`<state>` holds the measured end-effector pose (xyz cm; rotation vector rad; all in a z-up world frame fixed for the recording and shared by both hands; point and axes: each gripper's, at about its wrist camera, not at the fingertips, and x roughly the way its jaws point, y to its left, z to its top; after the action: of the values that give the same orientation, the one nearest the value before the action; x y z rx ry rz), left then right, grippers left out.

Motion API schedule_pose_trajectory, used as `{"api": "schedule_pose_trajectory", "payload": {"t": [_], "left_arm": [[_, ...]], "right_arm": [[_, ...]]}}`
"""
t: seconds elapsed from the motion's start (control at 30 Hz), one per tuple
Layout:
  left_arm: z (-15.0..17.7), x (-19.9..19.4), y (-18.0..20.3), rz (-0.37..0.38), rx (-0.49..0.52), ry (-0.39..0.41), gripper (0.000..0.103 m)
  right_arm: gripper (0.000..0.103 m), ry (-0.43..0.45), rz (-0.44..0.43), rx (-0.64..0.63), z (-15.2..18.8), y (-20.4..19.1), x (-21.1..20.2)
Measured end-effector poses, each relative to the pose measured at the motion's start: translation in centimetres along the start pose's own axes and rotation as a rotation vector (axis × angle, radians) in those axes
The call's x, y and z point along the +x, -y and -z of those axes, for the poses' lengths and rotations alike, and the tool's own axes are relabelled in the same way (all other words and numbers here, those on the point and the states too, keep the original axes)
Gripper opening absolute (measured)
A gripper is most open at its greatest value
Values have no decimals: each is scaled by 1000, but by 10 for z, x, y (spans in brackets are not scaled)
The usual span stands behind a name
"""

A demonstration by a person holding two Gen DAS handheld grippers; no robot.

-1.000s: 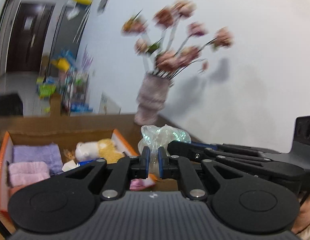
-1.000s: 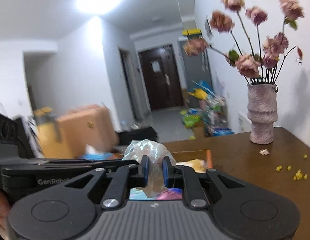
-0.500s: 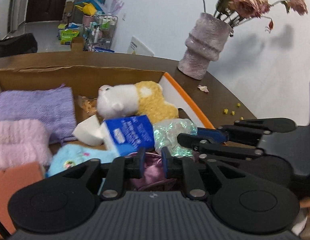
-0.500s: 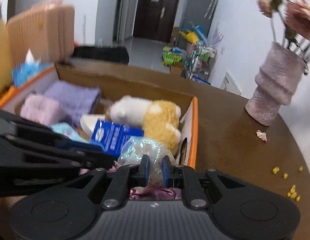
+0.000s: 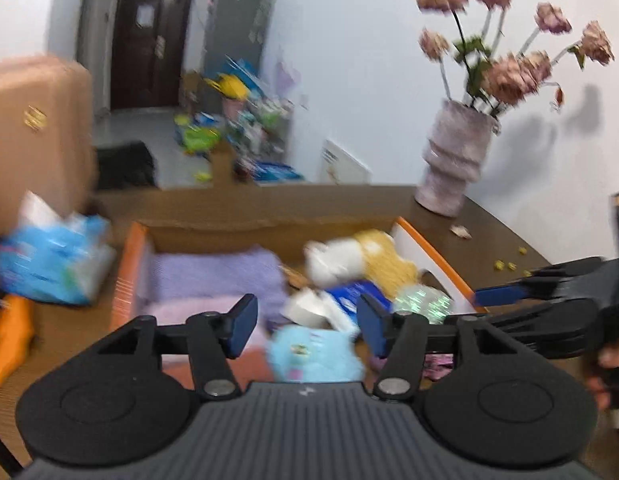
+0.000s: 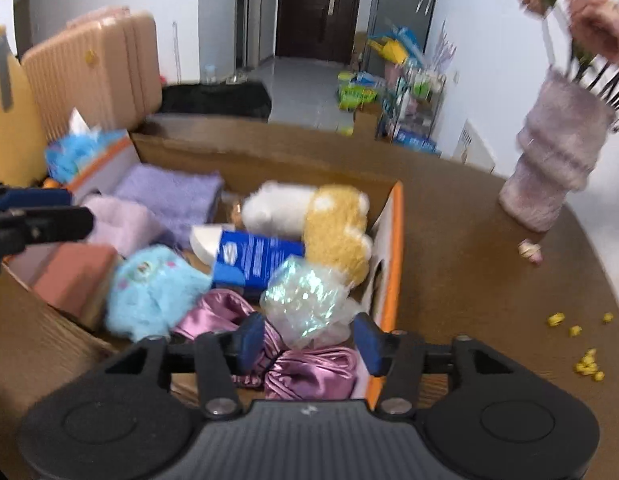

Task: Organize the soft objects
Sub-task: 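Carry the clear plastic bag into the box and open the right tool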

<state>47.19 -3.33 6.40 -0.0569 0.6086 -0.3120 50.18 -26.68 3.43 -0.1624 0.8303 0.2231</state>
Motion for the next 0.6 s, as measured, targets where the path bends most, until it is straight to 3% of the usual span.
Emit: {"api": "schedule_pose_trajectory", "payload": {"t": [0.2, 0.27, 0.37, 0.47, 0.6], "left_arm": [[-11, -76, -5, -49, 12, 102, 78], [-7, -99, -3, -76, 30, 152, 82], [7, -125, -1, -132, 29, 253, 102], [32, -140, 5, -190, 39, 375, 103], [70, -143, 7, -231, 18, 438, 103]], "right_arm": [[65, 146, 21, 0, -12, -2, -85], [79, 210, 23, 2, -13, -2, -107], [84, 316, 25, 6, -1, -10, -132], [91, 476, 10, 39, 27, -17, -144], [99, 708, 32, 93, 81, -29, -143]]}}
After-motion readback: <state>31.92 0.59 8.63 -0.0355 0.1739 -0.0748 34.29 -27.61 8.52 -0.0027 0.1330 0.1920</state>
